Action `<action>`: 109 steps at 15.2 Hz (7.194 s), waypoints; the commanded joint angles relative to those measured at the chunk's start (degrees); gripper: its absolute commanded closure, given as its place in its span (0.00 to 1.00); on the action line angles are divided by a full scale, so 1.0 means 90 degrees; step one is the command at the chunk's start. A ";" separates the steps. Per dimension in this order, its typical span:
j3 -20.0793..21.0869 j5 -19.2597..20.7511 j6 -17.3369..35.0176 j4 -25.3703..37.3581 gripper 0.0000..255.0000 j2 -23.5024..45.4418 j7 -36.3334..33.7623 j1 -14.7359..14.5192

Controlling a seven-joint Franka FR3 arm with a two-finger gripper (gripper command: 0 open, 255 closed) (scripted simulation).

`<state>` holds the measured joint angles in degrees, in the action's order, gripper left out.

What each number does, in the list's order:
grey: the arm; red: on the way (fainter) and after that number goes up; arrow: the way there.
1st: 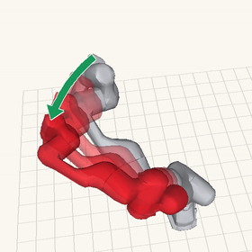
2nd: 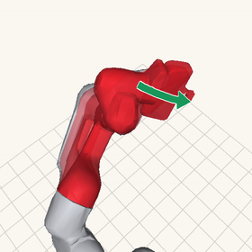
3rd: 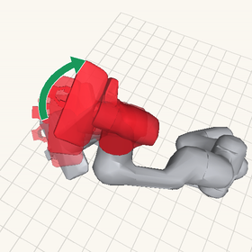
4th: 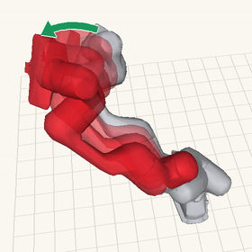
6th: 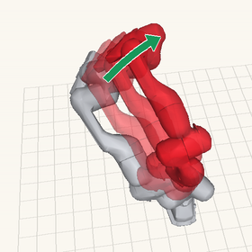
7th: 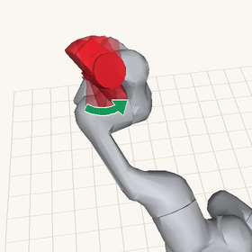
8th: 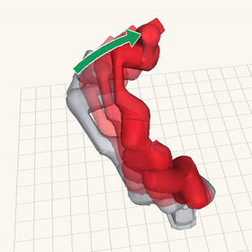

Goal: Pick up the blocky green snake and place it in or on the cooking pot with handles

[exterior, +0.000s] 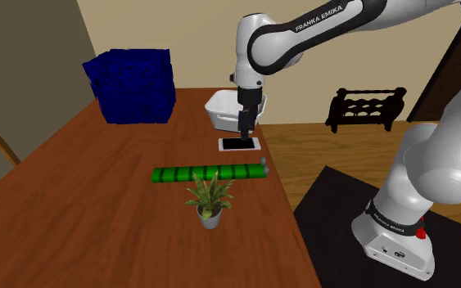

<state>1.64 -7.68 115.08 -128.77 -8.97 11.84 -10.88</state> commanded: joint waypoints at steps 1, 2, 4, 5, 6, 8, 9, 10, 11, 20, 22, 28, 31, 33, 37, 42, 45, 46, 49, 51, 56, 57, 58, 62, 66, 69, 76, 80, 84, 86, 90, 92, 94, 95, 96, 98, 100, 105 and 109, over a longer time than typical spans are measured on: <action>0.0087 -0.0002 0.0244 0.0211 0.00 0.0431 0.0173 -0.0101; 0.0131 0.0003 0.0345 0.0332 0.00 0.0643 0.0250 -0.0149; 0.0223 0.0026 0.0533 0.0588 0.00 0.1065 0.0395 -0.0241; 0.0269 0.0044 0.0618 0.0723 0.00 0.1274 0.0463 -0.0287; 0.0315 0.0066 0.0698 0.0863 0.00 0.1483 0.0528 -0.0333; 0.0407 0.0122 0.0843 0.1155 0.00 0.1898 0.0650 -0.0427; 0.0452 0.0156 0.0907 0.1307 0.00 0.2104 0.0707 -0.0475; 0.0496 0.0194 0.0967 0.1464 0.00 0.2310 0.0761 -0.0523; 0.0539 0.0236 0.1021 0.1625 0.00 0.2514 0.0813 -0.0574; 0.0570 0.0263 0.1622 0.1451 0.00 0.2935 0.0829 -0.0640; 0.0570 0.0263 0.1622 0.1453 0.00 0.2936 0.0829 -0.0640; 0.0570 0.0263 0.1621 0.1453 1.00 0.2936 0.0829 -0.0640; 0.0569 0.0263 0.1620 0.1454 1.00 0.2936 0.0829 -0.0640; 0.0570 0.0263 0.1620 0.1454 1.00 0.2936 0.0829 -0.0640; 0.0570 0.0263 0.1622 0.1453 1.00 0.2936 0.0829 -0.0640; 0.0574 0.0255 0.1255 0.1568 1.00 0.2683 0.0807 -0.0629; 0.0576 0.0251 0.1031 0.1654 1.00 0.2544 0.0793 -0.0624; 0.0577 0.0250 0.0956 0.1685 1.00 0.2500 0.0788 -0.0622; 0.0577 0.0247 0.0728 0.1788 1.00 0.2374 0.0773 -0.0617; 0.0578 0.0245 0.0575 0.1863 1.00 0.2296 0.0763 -0.0613; 0.0578 0.0242 0.0188 0.2076 1.00 0.2120 0.0737 -0.0606; 0.0578 0.0242 0.0109 0.2123 1.00 0.2088 0.0731 -0.0604; 0.0578 0.0241 0.0031 0.2171 1.00 0.2058 0.0726 -0.0603; 0.0577 0.0241 -0.0285 0.2379 1.00 0.1948 0.0703 -0.0597; 0.0576 0.0241 -0.0605 0.2610 1.00 0.1858 0.0679 -0.0593; 0.0575 0.0243 -0.0847 0.2800 1.00 0.1804 0.0660 -0.0590; 0.0509 0.0250 -0.1352 0.3234 1.00 0.1746 0.0762 -0.0505; 0.0257 0.0267 -0.1449 0.3391 1.00 0.1861 0.1319 -0.0188; 0.0016 0.0284 -0.1575 0.3675 1.00 0.2071 0.1863 0.0127; -0.0098 0.0289 -0.1650 0.3867 1.00 0.2212 0.2129 0.0287; -0.0313 0.0289 -0.1831 0.4359 1.00 0.2569 0.2648 0.0608; -0.0409 0.0282 -0.1941 0.4664 1.00 0.2786 0.2899 0.0774; -0.0498 0.0271 -0.2067 0.5015 1.00 0.3030 0.3144 0.0943; -0.0541 0.0263 -0.2137 0.5208 1.00 0.3164 0.3264 0.1028; -0.0581 0.0254 -0.2213 0.5416 1.00 0.3306 0.3382 0.1116; -0.0653 0.0232 -0.2382 0.5878 1.00 0.3616 0.3611 0.1297; -0.0715 0.0205 -0.2584 0.6414 1.00 0.3969 0.3830 0.1485; -0.0813 0.0125 -0.3243 0.8094 1.00 0.5023 0.4275 0.1956; -0.0816 0.0132 -0.2827 0.7565 1.00 0.4912 0.4303 0.1928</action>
<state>-5.70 -6.49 88.75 -59.82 35.29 50.49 6.52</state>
